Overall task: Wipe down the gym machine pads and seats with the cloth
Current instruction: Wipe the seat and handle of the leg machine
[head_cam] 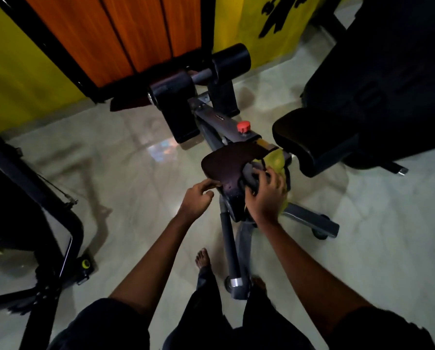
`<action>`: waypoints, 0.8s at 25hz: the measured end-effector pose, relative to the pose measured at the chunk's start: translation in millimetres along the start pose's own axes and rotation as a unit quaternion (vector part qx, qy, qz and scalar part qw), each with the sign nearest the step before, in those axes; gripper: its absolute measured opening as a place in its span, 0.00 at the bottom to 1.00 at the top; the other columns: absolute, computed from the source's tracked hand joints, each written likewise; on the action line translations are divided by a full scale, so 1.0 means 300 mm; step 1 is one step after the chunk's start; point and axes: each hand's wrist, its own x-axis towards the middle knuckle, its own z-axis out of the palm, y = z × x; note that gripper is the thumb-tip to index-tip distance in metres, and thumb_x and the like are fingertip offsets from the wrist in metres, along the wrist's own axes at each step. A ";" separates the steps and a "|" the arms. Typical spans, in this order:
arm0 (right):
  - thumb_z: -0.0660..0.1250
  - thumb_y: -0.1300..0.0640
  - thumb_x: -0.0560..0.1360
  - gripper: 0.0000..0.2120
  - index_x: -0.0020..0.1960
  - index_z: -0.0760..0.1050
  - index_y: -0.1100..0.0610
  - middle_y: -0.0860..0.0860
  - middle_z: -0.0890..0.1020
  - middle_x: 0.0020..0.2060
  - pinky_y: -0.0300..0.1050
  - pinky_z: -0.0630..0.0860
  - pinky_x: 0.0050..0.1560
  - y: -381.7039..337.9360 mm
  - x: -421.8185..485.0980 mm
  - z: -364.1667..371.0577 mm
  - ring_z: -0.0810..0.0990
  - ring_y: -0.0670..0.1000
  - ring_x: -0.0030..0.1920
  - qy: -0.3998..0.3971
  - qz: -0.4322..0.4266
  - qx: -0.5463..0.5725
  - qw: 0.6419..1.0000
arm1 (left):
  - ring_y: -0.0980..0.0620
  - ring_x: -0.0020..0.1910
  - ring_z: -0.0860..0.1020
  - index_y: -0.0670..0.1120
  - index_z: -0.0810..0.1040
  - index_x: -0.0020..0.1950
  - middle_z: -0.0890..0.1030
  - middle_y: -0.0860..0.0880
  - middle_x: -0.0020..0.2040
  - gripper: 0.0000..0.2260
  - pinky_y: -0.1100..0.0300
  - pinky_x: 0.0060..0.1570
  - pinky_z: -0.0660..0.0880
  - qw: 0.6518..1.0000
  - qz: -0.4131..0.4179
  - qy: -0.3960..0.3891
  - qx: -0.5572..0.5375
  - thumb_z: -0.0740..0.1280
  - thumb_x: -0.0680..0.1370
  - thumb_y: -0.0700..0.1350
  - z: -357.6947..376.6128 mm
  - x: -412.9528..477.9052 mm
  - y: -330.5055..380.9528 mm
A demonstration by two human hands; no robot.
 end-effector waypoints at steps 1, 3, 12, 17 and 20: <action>0.73 0.50 0.67 0.28 0.66 0.75 0.49 0.54 0.71 0.72 0.63 0.68 0.67 -0.013 -0.056 0.012 0.67 0.63 0.71 -0.009 -0.007 0.013 1.000 | 0.63 0.58 0.78 0.50 0.83 0.57 0.84 0.57 0.56 0.21 0.61 0.62 0.74 1.000 -0.008 -0.005 -0.018 0.60 0.71 0.33 -0.006 0.015 -0.008; 0.74 0.54 0.65 0.31 0.67 0.73 0.49 0.55 0.70 0.72 0.65 0.67 0.69 -0.035 -0.130 0.024 0.66 0.64 0.71 -0.017 -0.019 0.026 0.999 | 0.61 0.57 0.79 0.51 0.84 0.54 0.85 0.58 0.53 0.19 0.57 0.60 0.75 0.999 -0.020 -0.009 -0.042 0.60 0.72 0.34 -0.019 0.047 -0.021; 0.70 0.43 0.70 0.38 0.76 0.61 0.46 0.53 0.61 0.77 0.62 0.70 0.67 0.011 0.113 0.019 0.62 0.59 0.75 0.048 0.162 0.092 0.981 | 0.61 0.60 0.78 0.45 0.83 0.57 0.84 0.54 0.57 0.18 0.62 0.61 0.73 0.987 -0.045 -0.047 -0.146 0.60 0.76 0.31 -0.029 0.052 -0.025; 0.66 0.47 0.69 0.31 0.72 0.70 0.48 0.56 0.63 0.76 0.61 0.67 0.69 -0.024 -0.016 0.036 0.63 0.61 0.74 0.060 0.142 0.138 0.978 | 0.56 0.59 0.77 0.46 0.82 0.58 0.82 0.52 0.58 0.11 0.63 0.58 0.71 0.986 -0.067 -0.001 -0.153 0.62 0.80 0.40 -0.042 0.057 -0.018; 0.73 0.56 0.66 0.37 0.74 0.69 0.47 0.55 0.59 0.79 0.61 0.63 0.72 -0.061 -0.211 0.042 0.58 0.62 0.77 -0.032 0.028 0.119 0.992 | 0.54 0.58 0.78 0.47 0.82 0.58 0.82 0.52 0.56 0.10 0.57 0.60 0.72 0.980 -0.101 0.075 -0.152 0.63 0.81 0.45 -0.062 0.055 -0.072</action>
